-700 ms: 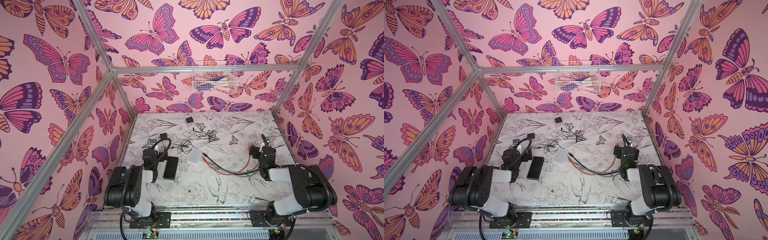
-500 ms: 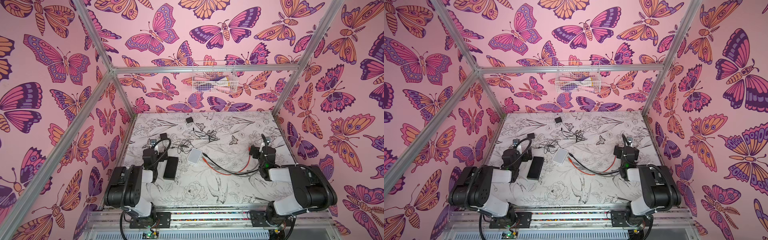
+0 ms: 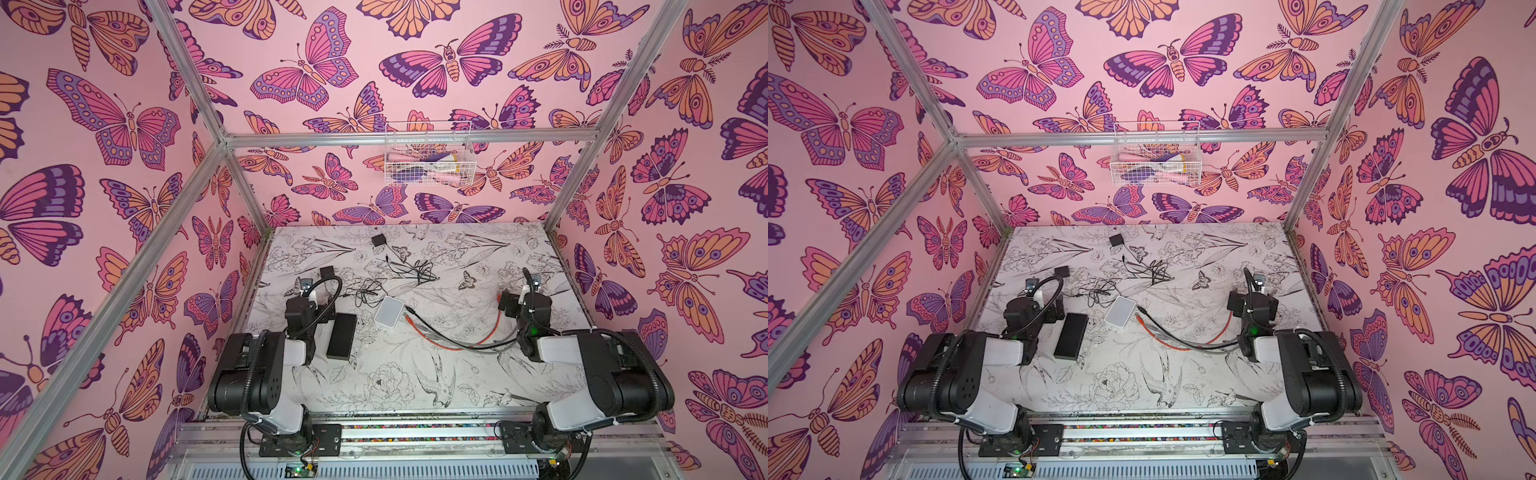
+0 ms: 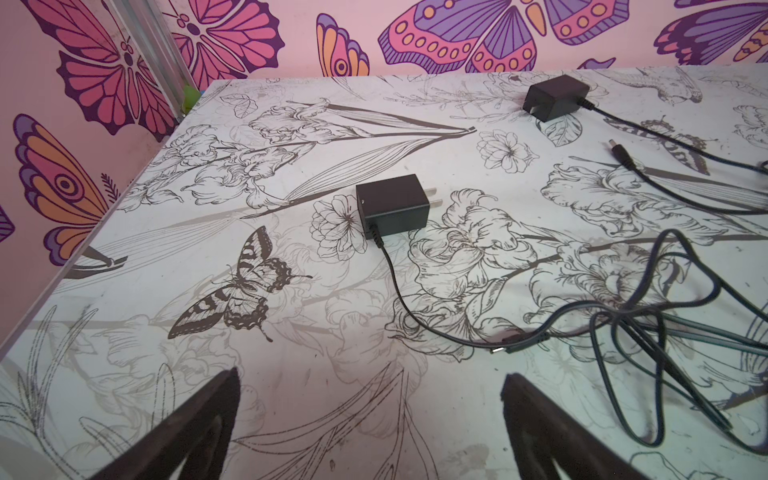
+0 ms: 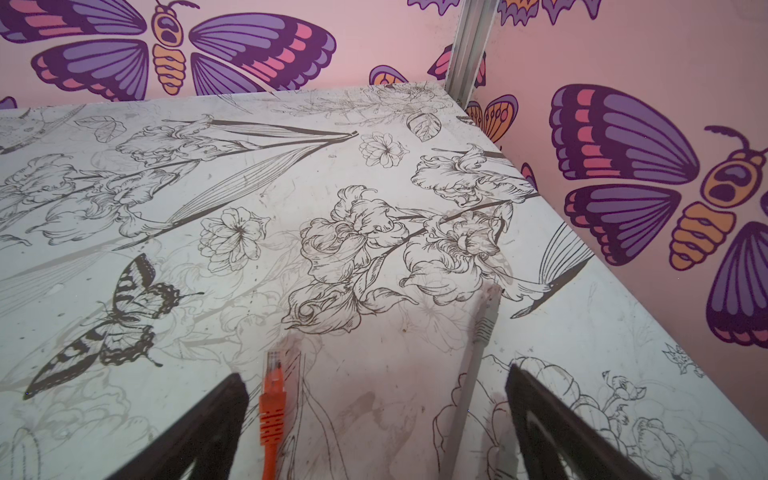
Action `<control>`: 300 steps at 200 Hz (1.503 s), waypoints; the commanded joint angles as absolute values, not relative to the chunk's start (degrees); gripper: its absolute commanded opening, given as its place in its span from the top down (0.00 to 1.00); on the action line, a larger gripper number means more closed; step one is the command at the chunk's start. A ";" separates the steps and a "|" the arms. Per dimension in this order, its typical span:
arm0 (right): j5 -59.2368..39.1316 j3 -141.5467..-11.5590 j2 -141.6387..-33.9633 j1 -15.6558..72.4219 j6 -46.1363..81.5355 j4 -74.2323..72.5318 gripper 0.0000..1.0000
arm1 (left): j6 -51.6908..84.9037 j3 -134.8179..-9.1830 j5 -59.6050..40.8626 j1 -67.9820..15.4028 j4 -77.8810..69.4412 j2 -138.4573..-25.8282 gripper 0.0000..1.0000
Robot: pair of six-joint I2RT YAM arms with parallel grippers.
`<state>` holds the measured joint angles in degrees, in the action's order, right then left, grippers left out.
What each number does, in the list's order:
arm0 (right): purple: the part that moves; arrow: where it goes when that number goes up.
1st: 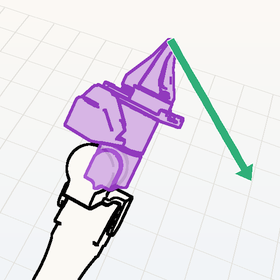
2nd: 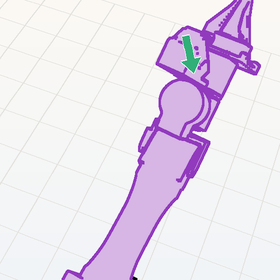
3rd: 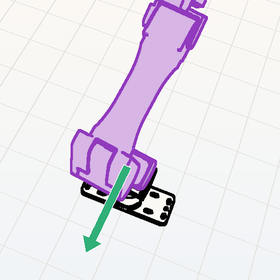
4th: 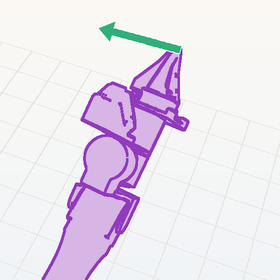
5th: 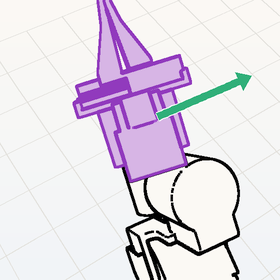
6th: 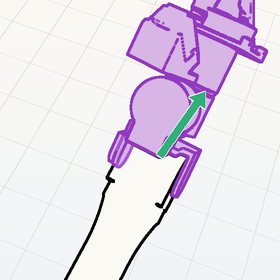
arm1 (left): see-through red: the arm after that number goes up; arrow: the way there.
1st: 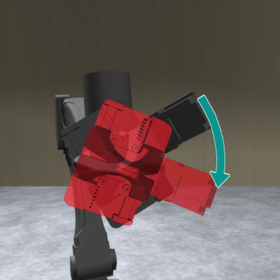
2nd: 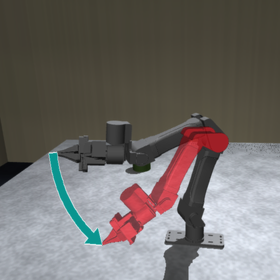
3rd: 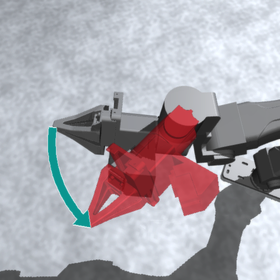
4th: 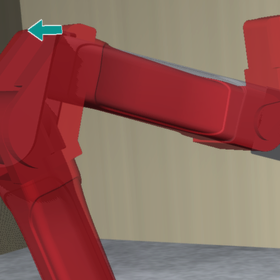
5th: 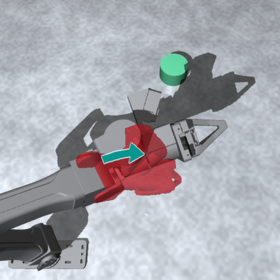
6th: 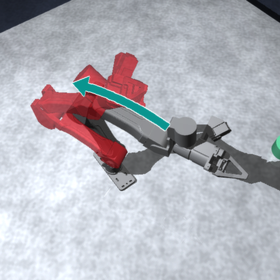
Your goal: Insert the plug into the switch port
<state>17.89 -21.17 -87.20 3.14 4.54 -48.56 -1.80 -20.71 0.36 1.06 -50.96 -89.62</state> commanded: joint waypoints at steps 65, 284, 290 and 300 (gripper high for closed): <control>17.58 -21.88 -86.31 3.06 5.37 -48.61 0.01 | -1.03 -21.19 -0.36 1.17 -51.99 -88.78 0.00; -16.73 -37.29 -58.56 11.85 27.41 -4.72 0.01 | 27.83 -37.79 5.67 -18.83 15.60 -67.15 0.00; -16.13 -38.40 -59.23 13.13 25.73 -3.07 0.01 | 28.54 -37.34 5.82 -19.14 15.76 -67.75 0.00; -14.26 -39.69 -59.92 15.37 23.38 -0.21 0.00 | 29.22 -36.77 5.89 -19.57 15.82 -68.77 0.00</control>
<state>-10.70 -34.98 -58.74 11.40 26.72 -8.38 23.79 -38.35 8.12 -18.50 9.41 -67.09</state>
